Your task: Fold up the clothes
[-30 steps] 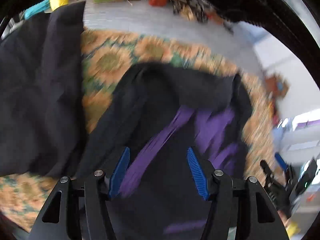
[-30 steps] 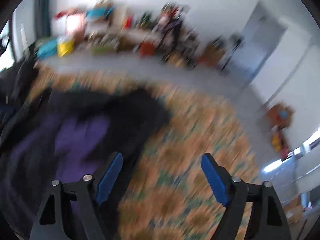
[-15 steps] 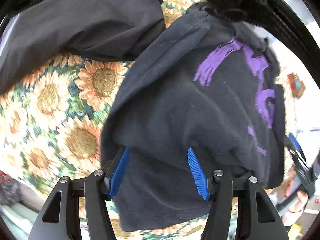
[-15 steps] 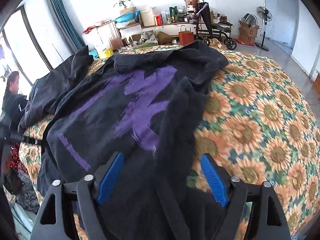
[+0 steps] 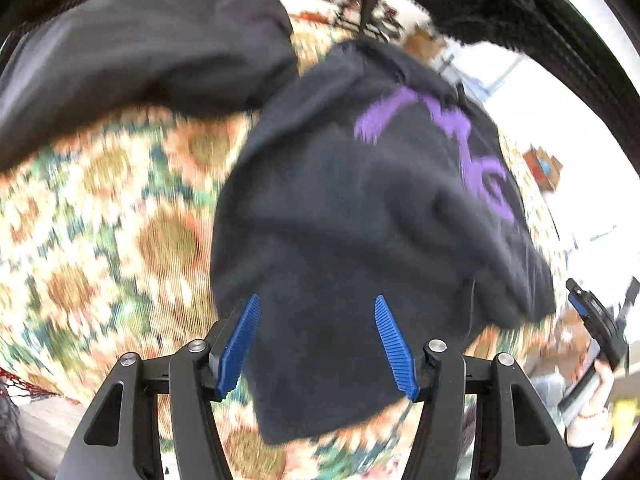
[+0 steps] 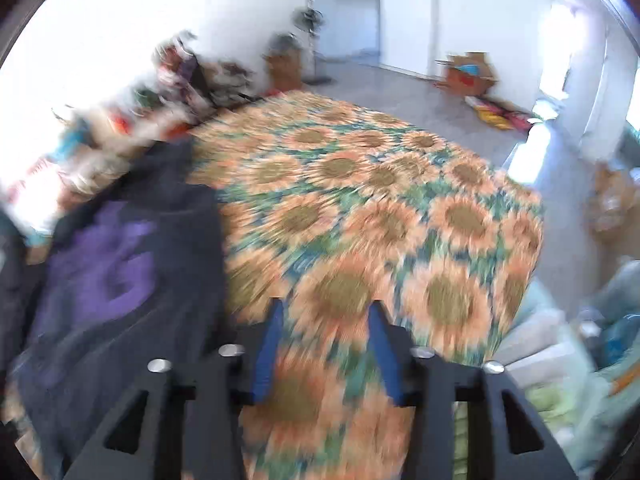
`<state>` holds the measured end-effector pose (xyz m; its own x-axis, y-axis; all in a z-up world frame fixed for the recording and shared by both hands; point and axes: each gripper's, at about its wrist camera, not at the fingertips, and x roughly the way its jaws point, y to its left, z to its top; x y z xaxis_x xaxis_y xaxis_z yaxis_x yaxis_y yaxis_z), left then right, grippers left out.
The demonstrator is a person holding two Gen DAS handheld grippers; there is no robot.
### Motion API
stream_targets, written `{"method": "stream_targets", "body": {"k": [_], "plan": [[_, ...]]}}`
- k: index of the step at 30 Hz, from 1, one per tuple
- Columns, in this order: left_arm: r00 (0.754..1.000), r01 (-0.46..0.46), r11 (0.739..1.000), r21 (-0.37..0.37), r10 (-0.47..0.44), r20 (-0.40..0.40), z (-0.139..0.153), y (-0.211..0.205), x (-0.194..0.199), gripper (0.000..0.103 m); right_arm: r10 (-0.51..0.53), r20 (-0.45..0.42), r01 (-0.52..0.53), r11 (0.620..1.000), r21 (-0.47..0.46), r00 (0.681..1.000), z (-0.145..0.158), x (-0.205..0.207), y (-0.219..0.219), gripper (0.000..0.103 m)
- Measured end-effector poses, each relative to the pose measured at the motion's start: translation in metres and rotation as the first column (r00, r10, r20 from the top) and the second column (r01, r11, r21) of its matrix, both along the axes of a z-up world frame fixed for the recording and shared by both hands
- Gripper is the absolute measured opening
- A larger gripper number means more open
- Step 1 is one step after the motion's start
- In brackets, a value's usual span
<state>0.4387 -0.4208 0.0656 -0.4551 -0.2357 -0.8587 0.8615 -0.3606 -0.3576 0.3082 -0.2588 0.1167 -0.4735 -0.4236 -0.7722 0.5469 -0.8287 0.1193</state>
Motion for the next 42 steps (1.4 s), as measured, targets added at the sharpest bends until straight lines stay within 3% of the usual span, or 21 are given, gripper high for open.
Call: {"method": "stream_targets", "body": {"k": [3,7,9,11,12,13,15,16,19,20,24,26,27,28,29,31,33,36,38,40,42], "plan": [[0.992,0.130,0.991,-0.016,-0.130,-0.002,-0.009,0.031,-0.017,0.061,0.144,-0.040,-0.143,0.989,0.033,0.989,-0.009,0.063,0.013,0.054],[0.935,0.351,0.925,-0.145,-0.336,0.115,-0.013,0.070,-0.075,0.061,0.325,-0.128,-0.313,0.944,0.109,0.937,-0.025,0.134,-0.009,0.059],[0.910,0.398,0.885,-0.242,-0.347,0.227,-0.015,0.085,-0.104,0.061,0.380,-0.190,-0.356,0.923,0.148,0.905,-0.034,0.158,-0.027,0.064],[0.909,0.385,0.878,-0.284,-0.309,0.278,-0.017,0.087,-0.117,0.059,0.418,-0.224,-0.382,0.905,0.188,0.881,-0.044,0.168,-0.050,0.061],[0.917,0.364,0.885,-0.291,-0.287,0.275,-0.015,0.081,-0.118,0.055,0.433,-0.234,-0.391,0.897,0.205,0.871,-0.048,0.171,-0.061,0.060],[0.925,0.343,0.891,-0.299,-0.265,0.272,-0.014,0.075,-0.118,0.039,0.445,-0.237,-0.399,0.890,0.218,0.864,-0.052,0.173,-0.070,0.057],[0.939,0.308,0.910,-0.278,-0.244,0.241,-0.013,0.063,-0.112,0.014,0.443,-0.225,-0.400,0.892,0.211,0.868,-0.055,0.174,-0.080,0.027],[0.946,0.294,0.922,-0.252,-0.243,0.215,-0.012,0.056,-0.107,0.006,0.422,-0.181,-0.393,0.902,0.176,0.888,-0.051,0.171,-0.082,0.004],[0.953,0.288,0.946,-0.153,-0.267,0.143,-0.005,0.047,-0.072,0.006,0.399,-0.035,-0.398,0.917,0.035,0.916,-0.033,0.170,-0.067,0.003],[0.954,0.282,0.950,-0.134,-0.263,0.140,-0.003,0.047,-0.055,0.006,0.429,0.004,-0.429,0.903,0.012,0.903,-0.028,0.181,-0.058,0.003],[0.962,0.253,0.966,-0.058,-0.245,0.117,0.005,0.050,0.012,0.006,0.602,0.123,-0.604,0.796,-0.025,0.789,-0.023,0.248,-0.031,0.003],[0.969,0.223,0.974,-0.023,-0.220,0.111,0.005,0.051,0.040,0.006,0.612,0.152,-0.614,0.788,-0.042,0.776,-0.023,0.259,-0.024,0.005],[0.974,0.201,0.980,-0.003,-0.199,0.103,0.004,0.049,0.052,0.006,0.608,0.165,-0.608,0.792,-0.057,0.776,-0.021,0.260,-0.021,0.007],[0.977,0.194,0.981,0.008,-0.194,0.091,0.003,0.048,0.057,0.006,0.577,0.164,-0.575,0.816,-0.070,0.800,-0.017,0.251,-0.017,0.015],[0.979,0.187,0.982,0.019,-0.188,0.080,0.003,0.046,0.062,0.006,0.526,0.141,-0.522,0.850,-0.062,0.839,-0.010,0.237,-0.012,0.046],[0.981,0.168,0.985,0.031,-0.170,0.090,0.002,0.047,0.064,0.006,0.420,0.090,-0.418,0.907,-0.046,0.903,0.002,0.212,-0.002,0.065],[0.989,0.127,0.991,0.051,-0.130,0.068,0.005,0.048,0.061,0.006,0.315,0.033,-0.315,0.949,-0.003,0.948,0.008,0.185,0.006,0.064],[0.998,0.063,0.993,0.101,-0.066,0.024,0.011,0.052,0.052,0.011,0.198,0.078,-0.202,0.978,0.051,0.977,-0.009,0.154,0.013,0.059],[0.998,0.059,0.994,0.088,-0.057,-0.024,0.017,0.059,0.044,0.036,0.196,0.178,-0.194,0.981,-0.029,0.964,-0.025,0.147,0.021,0.057],[0.996,0.070,0.996,0.051,-0.067,-0.053,0.021,0.068,0.032,0.053,0.203,0.249,-0.182,0.978,-0.106,0.947,-0.040,0.144,0.024,0.057],[0.995,0.075,0.997,-0.003,-0.075,-0.072,0.026,0.077,0.013,0.054,0.195,0.266,-0.168,0.978,-0.122,0.944,-0.052,0.144,0.019,0.057]]}}
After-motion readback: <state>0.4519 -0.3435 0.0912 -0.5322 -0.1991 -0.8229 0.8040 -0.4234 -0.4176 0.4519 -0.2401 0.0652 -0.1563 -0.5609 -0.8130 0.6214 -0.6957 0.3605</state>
